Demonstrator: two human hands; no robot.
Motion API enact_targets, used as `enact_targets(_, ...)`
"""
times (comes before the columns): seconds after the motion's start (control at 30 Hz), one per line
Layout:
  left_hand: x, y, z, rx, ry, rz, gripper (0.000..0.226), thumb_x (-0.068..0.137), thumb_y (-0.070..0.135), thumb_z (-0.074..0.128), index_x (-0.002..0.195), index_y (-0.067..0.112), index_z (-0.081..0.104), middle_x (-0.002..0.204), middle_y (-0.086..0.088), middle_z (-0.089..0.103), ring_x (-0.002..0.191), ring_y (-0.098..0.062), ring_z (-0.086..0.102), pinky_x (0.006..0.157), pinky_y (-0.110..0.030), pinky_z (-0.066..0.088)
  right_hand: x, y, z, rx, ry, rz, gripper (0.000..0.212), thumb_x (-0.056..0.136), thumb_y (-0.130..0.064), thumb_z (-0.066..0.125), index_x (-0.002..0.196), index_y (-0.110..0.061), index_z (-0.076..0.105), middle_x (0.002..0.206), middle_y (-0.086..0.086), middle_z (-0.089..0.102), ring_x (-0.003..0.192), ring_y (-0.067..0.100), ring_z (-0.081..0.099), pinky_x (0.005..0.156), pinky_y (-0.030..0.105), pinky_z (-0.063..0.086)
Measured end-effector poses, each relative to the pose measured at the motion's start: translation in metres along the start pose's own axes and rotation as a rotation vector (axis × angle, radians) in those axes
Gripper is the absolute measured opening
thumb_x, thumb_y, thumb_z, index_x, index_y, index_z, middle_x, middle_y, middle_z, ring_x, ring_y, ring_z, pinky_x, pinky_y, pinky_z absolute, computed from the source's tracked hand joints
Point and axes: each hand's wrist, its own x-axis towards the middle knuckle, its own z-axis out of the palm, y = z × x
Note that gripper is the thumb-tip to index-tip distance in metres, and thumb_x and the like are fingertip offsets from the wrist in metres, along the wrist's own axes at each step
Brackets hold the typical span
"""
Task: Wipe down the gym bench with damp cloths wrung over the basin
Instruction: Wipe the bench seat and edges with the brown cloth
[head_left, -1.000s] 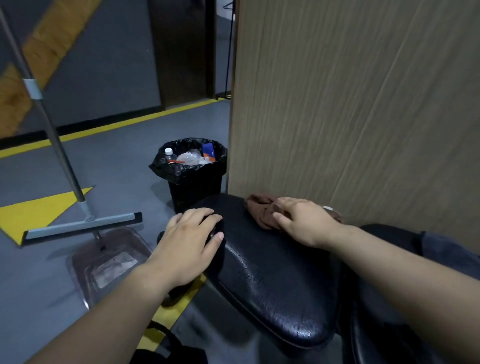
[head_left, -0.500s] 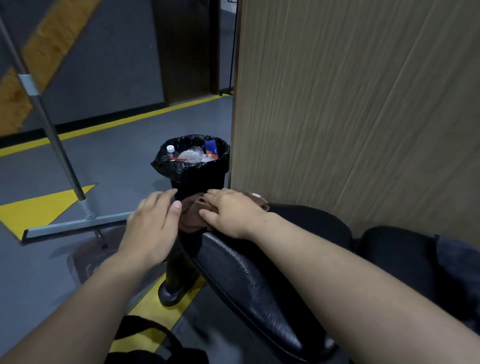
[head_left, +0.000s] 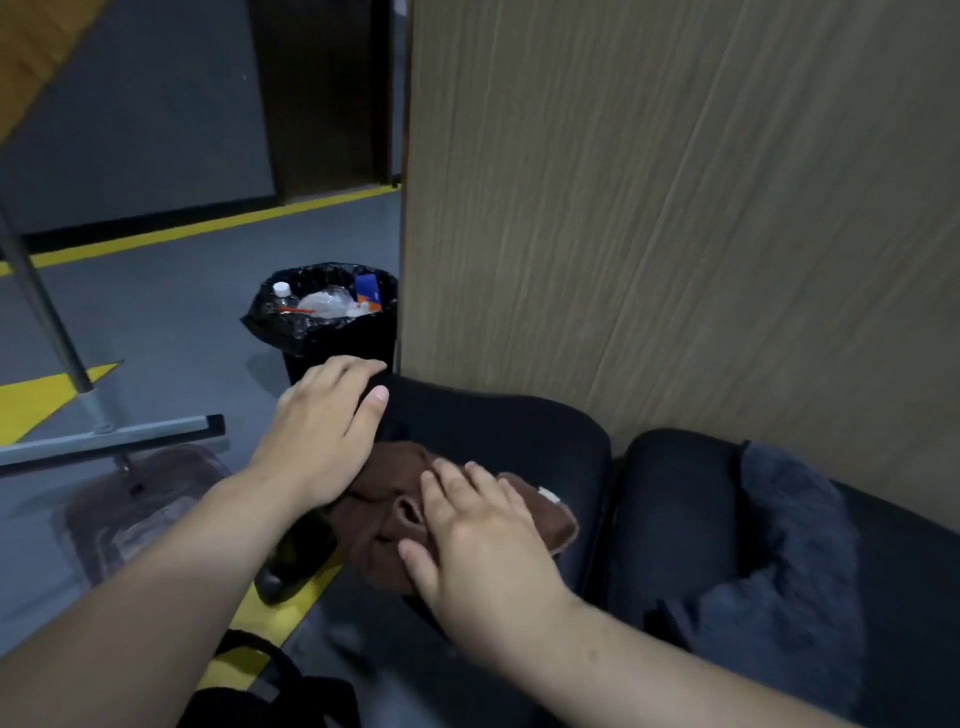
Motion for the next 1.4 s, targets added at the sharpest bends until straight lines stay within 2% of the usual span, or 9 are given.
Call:
enact_targets(0.07,0.000,0.008,0.004,0.011,-0.022,0.034,0.065,0.092,0.053,0.017,0.135,0.019,0.054,0.135,-0.001,0.054,0.124,-0.025,0.047,0.103,-0.047,0.038,-0.006,0.004,-0.001,0.004,0.042,-0.007,0.061,0.092,-0.050,0.037,0.136,-0.013,0.057,0.143,0.004,0.055,0.131,0.031,0.051,0.107,0.050,0.039)
enact_targets(0.17,0.000,0.014,0.009,0.013,-0.065,0.058,0.065,0.092,0.055,0.016,0.134,0.022,0.053,0.133,0.004,0.053,0.124,-0.021,0.046,0.103,-0.046,0.036,0.008,0.041,-0.010,0.028,-0.071,0.111,0.060,0.101,-0.048,0.036,0.153,-0.016,0.031,0.162,0.000,0.024,0.150,0.026,0.019,0.120,0.046,0.012)
enact_targets(0.27,0.000,0.016,0.012,0.007,-0.088,0.076,0.065,0.093,0.056,0.016,0.132,0.022,0.054,0.132,0.006,0.053,0.124,-0.019,0.046,0.104,-0.047,0.037,0.020,0.100,-0.015,0.019,-0.021,0.300,0.058,0.101,-0.048,0.037,0.149,-0.015,0.038,0.159,0.004,0.032,0.145,0.026,0.030,0.118,0.044,0.024)
enact_targets(0.4,-0.002,0.019,0.017,0.028,-0.127,0.090,0.064,0.094,0.057,0.017,0.132,0.023,0.055,0.131,0.008,0.053,0.124,-0.017,0.048,0.104,-0.048,0.039,0.034,0.154,-0.020,-0.067,-0.015,0.434,0.050,0.100,-0.049,0.035,0.128,-0.014,0.057,0.135,0.009,0.058,0.124,0.030,0.054,0.102,0.041,0.041)
enact_targets(0.63,-0.002,0.000,0.017,0.087,-0.137,0.016,0.068,0.092,0.060,0.013,0.135,0.025,0.053,0.132,0.009,0.052,0.126,-0.017,0.045,0.108,-0.054,0.035,0.094,0.161,-0.032,0.103,-0.154,0.550,0.054,0.099,-0.050,0.034,0.122,-0.012,0.063,0.127,0.016,0.063,0.119,0.034,0.057,0.094,0.037,0.043)
enact_targets(0.77,-0.002,-0.020,0.009,0.114,-0.106,-0.049,0.066,0.093,0.057,0.013,0.134,0.025,0.053,0.132,0.009,0.051,0.126,-0.017,0.045,0.109,-0.052,0.034,0.130,0.150,-0.032,0.147,-0.215,0.492,0.050,0.097,-0.046,0.036,0.118,-0.013,0.066,0.126,0.015,0.064,0.118,0.033,0.057,0.092,0.034,0.044)
enact_targets(1.03,-0.001,-0.063,-0.008,0.087,-0.005,-0.190,0.056,0.097,0.051,0.023,0.134,0.023,0.053,0.132,0.004,0.054,0.125,-0.020,0.047,0.105,-0.046,0.038,0.192,0.071,-0.012,0.214,-0.290,0.187,0.047,0.096,-0.051,0.040,0.124,-0.024,0.066,0.126,0.009,0.066,0.119,0.031,0.057,0.094,0.033,0.045)
enact_targets(1.27,-0.008,-0.095,-0.027,0.041,0.134,-0.363,0.043,0.104,0.037,0.032,0.136,0.017,0.052,0.137,-0.003,0.052,0.129,-0.024,0.044,0.107,-0.046,0.036,0.237,0.001,0.006,0.293,-0.292,0.103,0.049,0.082,-0.059,0.048,0.109,-0.026,0.072,0.113,0.004,0.070,0.109,0.028,0.062,0.087,0.031,0.048)
enact_targets(1.4,-0.002,-0.100,-0.037,-0.013,0.247,-0.434,0.040,0.105,0.034,0.033,0.133,0.014,0.053,0.135,-0.006,0.053,0.127,-0.027,0.045,0.105,-0.047,0.038,0.249,-0.046,0.020,0.165,-0.275,0.052,0.054,0.069,-0.064,0.052,0.099,-0.023,0.070,0.104,0.002,0.069,0.103,0.028,0.062,0.091,0.037,0.045)
